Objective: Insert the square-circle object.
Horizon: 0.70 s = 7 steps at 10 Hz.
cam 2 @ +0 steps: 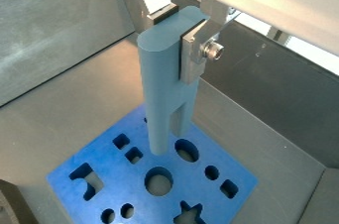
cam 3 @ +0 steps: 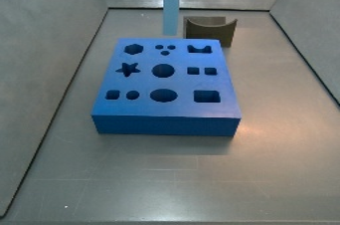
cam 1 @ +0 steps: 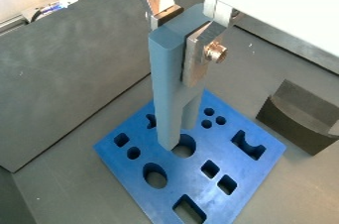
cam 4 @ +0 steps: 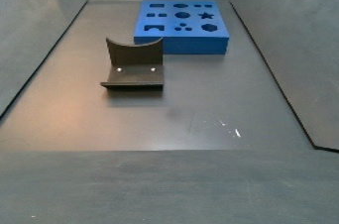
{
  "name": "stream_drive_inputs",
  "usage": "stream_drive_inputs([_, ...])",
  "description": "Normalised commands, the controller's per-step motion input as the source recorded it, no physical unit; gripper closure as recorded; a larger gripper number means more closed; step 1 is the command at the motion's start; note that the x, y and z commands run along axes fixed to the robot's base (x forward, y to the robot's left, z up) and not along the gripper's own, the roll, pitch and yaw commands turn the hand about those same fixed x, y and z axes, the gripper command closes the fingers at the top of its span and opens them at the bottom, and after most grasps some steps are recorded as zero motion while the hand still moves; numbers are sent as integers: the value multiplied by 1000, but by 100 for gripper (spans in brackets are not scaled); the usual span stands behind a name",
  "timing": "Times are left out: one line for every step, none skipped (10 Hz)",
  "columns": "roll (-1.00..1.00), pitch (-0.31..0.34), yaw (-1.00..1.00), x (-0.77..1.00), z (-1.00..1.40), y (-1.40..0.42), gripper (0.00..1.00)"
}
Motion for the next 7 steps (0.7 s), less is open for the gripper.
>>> stream_drive_inputs([0, 9, 0, 0, 0, 0, 100])
stream_drive_inputs([0, 0, 0, 0, 0, 23, 100])
stream_drive_inputs([0, 1, 0, 80, 0, 0, 100])
stream_drive_inputs([-50, -121, -614, -117, -200, -26, 100])
stream_drive_inputs([-134, -154, -954, -46, -357, -17, 100])
stream_drive_inputs([-64, -94, -1000, -11, -169, 0, 100])
stream_drive_inputs([-73, -94, -989, -26, -186, -3, 100])
